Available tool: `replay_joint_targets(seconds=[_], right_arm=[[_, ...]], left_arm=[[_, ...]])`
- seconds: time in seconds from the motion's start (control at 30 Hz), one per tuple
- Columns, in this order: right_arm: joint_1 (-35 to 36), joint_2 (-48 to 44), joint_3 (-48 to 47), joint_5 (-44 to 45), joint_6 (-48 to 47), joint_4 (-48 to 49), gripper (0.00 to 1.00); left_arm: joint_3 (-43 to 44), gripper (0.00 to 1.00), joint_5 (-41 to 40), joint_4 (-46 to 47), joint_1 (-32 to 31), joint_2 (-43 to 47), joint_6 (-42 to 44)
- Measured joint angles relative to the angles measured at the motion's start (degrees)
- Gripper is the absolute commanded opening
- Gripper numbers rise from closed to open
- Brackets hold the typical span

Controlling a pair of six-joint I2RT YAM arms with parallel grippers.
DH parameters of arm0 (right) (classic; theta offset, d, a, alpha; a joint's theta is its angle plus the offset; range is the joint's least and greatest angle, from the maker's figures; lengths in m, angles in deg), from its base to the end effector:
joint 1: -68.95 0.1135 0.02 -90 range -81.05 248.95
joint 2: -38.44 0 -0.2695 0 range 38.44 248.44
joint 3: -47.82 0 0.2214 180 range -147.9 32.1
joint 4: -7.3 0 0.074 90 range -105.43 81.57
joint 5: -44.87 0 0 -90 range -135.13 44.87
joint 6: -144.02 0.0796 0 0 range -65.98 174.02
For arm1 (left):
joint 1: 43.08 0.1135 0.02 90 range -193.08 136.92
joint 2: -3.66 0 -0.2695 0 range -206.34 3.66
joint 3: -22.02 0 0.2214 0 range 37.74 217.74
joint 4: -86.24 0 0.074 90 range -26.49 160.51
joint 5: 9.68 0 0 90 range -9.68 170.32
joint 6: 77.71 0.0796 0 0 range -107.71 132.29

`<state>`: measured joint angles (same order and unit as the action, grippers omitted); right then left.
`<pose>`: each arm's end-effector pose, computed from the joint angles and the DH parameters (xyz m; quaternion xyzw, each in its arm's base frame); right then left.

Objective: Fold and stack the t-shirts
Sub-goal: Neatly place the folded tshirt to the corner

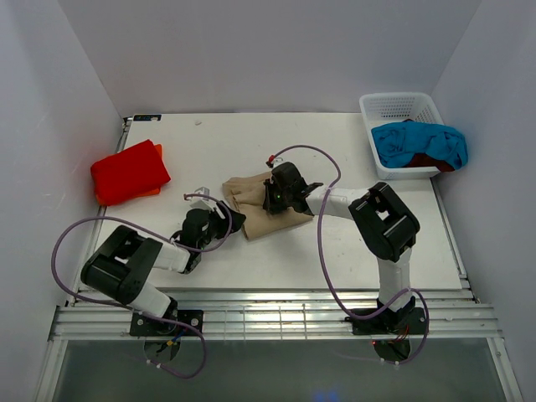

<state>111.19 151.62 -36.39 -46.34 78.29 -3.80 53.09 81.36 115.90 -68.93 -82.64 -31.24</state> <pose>0.3226 0.2952 0.1551 -0.1460 0.8947 0.2394 0.3477 0.2400 -0.1179 0.1343 -0.1252 0.8367 -0.3097 0.4339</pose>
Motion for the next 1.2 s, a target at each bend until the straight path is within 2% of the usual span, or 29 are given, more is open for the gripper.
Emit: replay_joint_targets(seconds=[0.2, 0.97, 1.1, 1.13, 1.2], right_arm=[[0.02, 0.0, 0.11, -0.02, 0.02, 0.17, 0.08], [1.38, -3.02, 5.33, -0.31, 0.87, 3.45, 0.08], [1.64, -3.37, 6.14, -0.28, 0.94, 4.44, 0.08], [1.6, -3.43, 6.32, -0.2, 1.05, 4.66, 0.08], [1.51, -3.69, 6.73, 0.11, 1.09, 5.03, 0.08]], left_arm=[[1.16, 0.76, 1.86, 5.77, -0.26, -4.85, -0.5], [9.38, 0.76, 1.7, 15.69, -5.46, -18.08, -3.74], [11.02, 0.69, 1.73, 16.17, -5.55, -19.87, -3.69], [11.28, 0.57, 1.77, 16.41, -5.53, -20.28, -3.72], [11.82, 0.41, 1.92, 16.09, -5.57, -21.27, -3.74]])
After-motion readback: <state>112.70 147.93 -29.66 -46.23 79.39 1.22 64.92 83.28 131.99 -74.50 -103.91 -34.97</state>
